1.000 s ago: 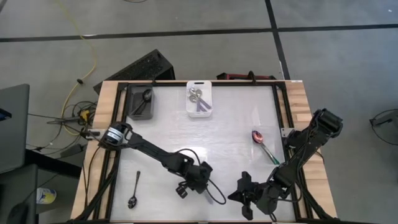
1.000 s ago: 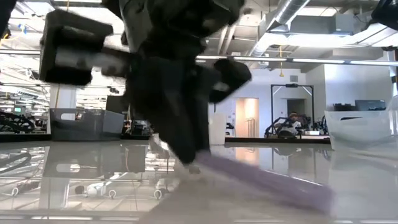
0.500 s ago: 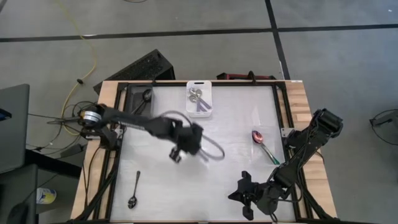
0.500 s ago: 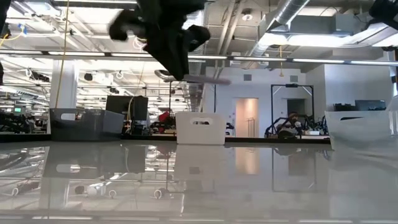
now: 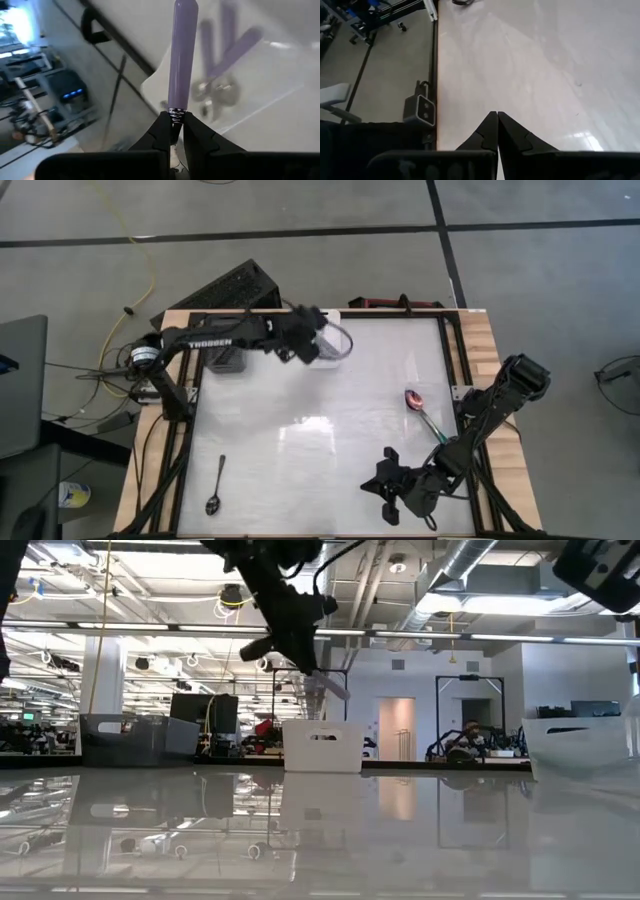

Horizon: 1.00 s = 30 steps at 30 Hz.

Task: Sort silverware by color (type)
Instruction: Put the purple spoon into the white bin, then put the black spoon into the black bin

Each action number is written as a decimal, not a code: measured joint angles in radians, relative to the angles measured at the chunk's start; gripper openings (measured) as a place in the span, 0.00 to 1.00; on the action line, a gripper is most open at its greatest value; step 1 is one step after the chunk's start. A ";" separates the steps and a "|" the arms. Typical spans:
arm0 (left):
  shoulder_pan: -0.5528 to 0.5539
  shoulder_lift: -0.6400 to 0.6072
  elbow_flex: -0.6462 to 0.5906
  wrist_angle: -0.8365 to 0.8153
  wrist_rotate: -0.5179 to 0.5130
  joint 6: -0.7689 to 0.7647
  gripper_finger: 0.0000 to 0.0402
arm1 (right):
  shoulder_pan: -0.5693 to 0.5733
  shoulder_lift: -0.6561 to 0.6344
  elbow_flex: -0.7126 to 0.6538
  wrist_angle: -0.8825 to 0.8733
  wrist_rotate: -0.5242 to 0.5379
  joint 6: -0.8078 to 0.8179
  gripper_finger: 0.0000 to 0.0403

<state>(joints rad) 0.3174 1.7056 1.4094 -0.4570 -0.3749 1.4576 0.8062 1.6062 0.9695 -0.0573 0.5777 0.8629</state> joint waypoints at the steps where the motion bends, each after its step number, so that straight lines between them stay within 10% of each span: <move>1: 0.022 0.007 0.001 0.021 0.012 0.027 0.03 | -0.004 0.000 0.000 -0.003 0.000 -0.004 0.07; 30: 0.097 0.211 0.000 0.211 0.100 0.154 0.21 | -0.043 0.000 0.000 -0.070 0.002 0.004 0.07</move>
<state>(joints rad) 0.4149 1.9163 1.4094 -0.2455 -0.2747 1.6119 0.7628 1.6058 0.9695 -0.1268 0.5797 0.8669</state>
